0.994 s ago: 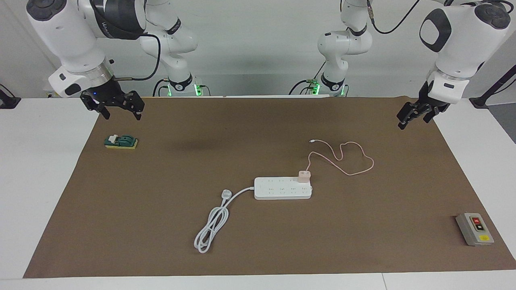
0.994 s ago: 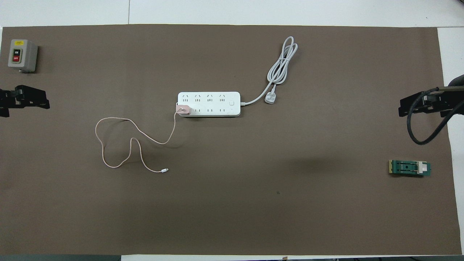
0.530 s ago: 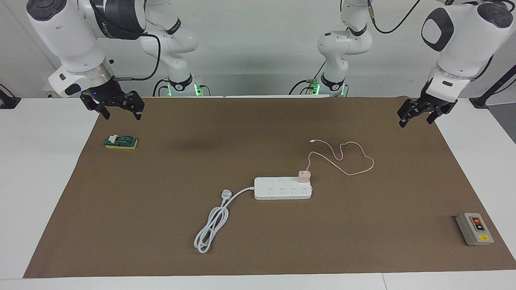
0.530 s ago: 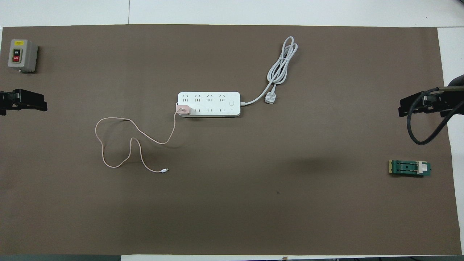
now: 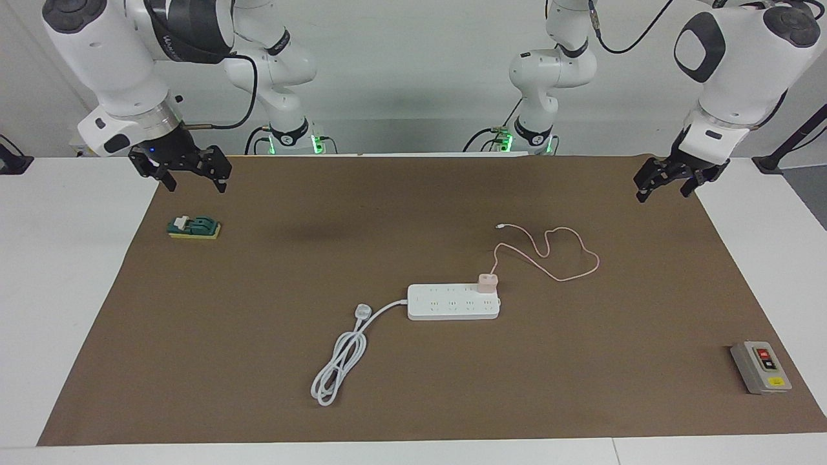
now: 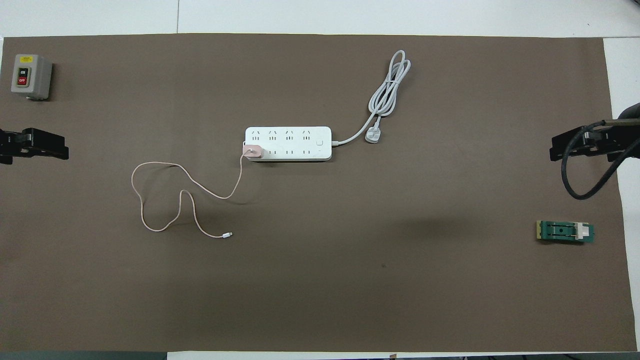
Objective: Plug charger into power strip
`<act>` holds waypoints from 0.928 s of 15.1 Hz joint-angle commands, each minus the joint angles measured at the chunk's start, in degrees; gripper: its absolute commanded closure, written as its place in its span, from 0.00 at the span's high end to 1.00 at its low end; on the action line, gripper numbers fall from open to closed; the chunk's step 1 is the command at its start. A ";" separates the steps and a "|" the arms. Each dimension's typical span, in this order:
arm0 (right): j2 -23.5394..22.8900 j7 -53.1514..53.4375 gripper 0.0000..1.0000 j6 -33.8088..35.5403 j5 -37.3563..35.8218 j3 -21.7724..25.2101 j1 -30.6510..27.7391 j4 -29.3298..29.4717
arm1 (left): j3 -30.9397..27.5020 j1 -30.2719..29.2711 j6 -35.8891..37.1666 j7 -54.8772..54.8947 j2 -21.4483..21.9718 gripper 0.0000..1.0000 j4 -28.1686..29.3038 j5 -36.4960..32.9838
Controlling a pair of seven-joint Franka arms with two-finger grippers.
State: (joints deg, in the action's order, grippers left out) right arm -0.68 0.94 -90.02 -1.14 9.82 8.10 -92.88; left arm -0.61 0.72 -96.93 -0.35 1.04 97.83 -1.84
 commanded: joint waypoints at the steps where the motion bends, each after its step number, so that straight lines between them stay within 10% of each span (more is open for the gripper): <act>1: 0.51 -1.03 1.00 0.64 1.05 -0.06 -0.45 -0.20 | -0.45 1.12 0.95 0.96 1.25 1.00 0.87 0.70; 14: 0.60 -1.03 1.00 0.64 1.05 -0.06 -0.45 -0.20 | -0.53 1.82 3.50 3.78 1.51 1.00 1.14 4.48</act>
State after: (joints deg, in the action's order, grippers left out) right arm -0.68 0.94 -90.02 -1.14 9.82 8.10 -92.88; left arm -0.37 1.94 -93.99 3.15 1.16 97.90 1.88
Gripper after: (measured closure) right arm 0.000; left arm 0.000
